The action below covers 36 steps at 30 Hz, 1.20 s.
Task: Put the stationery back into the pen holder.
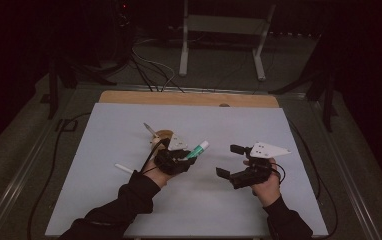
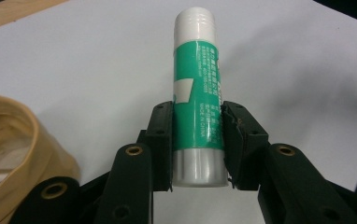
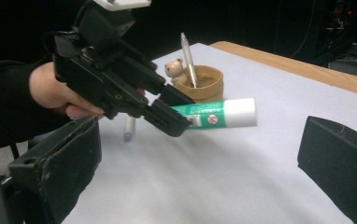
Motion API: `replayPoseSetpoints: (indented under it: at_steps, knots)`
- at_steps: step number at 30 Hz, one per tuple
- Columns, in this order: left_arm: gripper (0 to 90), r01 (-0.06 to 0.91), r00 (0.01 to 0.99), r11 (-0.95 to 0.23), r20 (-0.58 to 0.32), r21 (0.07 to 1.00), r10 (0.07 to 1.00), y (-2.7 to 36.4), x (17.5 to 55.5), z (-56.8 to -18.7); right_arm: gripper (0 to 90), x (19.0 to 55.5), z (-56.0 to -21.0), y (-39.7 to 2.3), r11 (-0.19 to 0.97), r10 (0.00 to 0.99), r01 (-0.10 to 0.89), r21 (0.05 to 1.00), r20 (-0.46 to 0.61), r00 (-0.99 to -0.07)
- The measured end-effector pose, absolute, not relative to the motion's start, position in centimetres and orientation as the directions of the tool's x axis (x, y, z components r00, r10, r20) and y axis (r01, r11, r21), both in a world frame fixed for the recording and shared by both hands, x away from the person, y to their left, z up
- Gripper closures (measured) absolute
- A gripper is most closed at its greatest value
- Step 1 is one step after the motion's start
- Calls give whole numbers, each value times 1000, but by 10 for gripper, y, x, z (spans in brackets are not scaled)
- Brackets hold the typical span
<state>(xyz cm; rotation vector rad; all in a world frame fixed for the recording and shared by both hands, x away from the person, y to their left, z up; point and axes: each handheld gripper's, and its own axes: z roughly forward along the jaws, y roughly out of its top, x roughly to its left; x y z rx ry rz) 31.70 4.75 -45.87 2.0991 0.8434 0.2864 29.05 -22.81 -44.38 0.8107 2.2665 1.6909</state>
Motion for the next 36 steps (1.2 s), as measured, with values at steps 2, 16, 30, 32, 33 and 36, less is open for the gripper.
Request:
replayPoseSetpoints:
  at_steps: [2, 16, 30, 32, 33, 36]
  knots:
    - [670, 459, 749, -429, -79, 778, 657, 50, 316, -457, 0, 290, -444, -228, 195, 536, 306, 932, 160, -829]
    - [669, 442, 725, -364, -88, 820, 683, 72, 309, -451, 0, 290, -445, -227, 201, 548, 302, 932, 149, -823]
    - [669, 447, 711, -294, -136, 845, 690, 93, 303, -455, 0, 290, -448, -224, 214, 548, 316, 924, 154, -822]
    - [668, 441, 711, -283, -139, 852, 689, 96, 302, -456, 0, 290, -449, -224, 217, 547, 319, 923, 155, -823]
    - [668, 441, 711, -283, -139, 852, 689, 96, 302, -456, 0, 290, -449, -224, 217, 547, 319, 923, 155, -823]
    - [668, 438, 710, -267, -148, 858, 688, 100, 298, -456, 0, 290, -451, -221, 223, 546, 321, 921, 155, -823]
